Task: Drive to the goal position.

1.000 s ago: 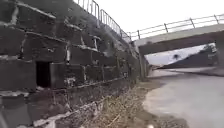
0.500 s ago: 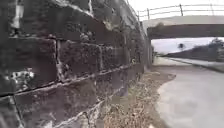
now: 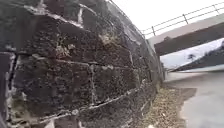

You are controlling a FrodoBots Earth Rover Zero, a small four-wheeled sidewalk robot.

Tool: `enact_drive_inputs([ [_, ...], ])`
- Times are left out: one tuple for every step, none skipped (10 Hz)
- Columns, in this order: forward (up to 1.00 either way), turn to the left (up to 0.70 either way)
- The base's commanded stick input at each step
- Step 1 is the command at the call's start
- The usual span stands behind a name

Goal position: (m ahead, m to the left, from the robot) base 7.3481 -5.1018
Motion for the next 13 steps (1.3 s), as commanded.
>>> enact_drive_inputs([
  [0.85,-0.27],
  [0.85,-0.27],
  [0.79,-0.25],
  [0.68,-0.22],
  [0.58,-0.18],
  [0.47,-0.15],
  [0.37,-0.12],
  [0.26,-0.08],
  [0.15,-0.05],
  [0.05,-0.01],
  [0.00,0.00],
  [0.00,0.00],
  [-0.70,0.00],
])
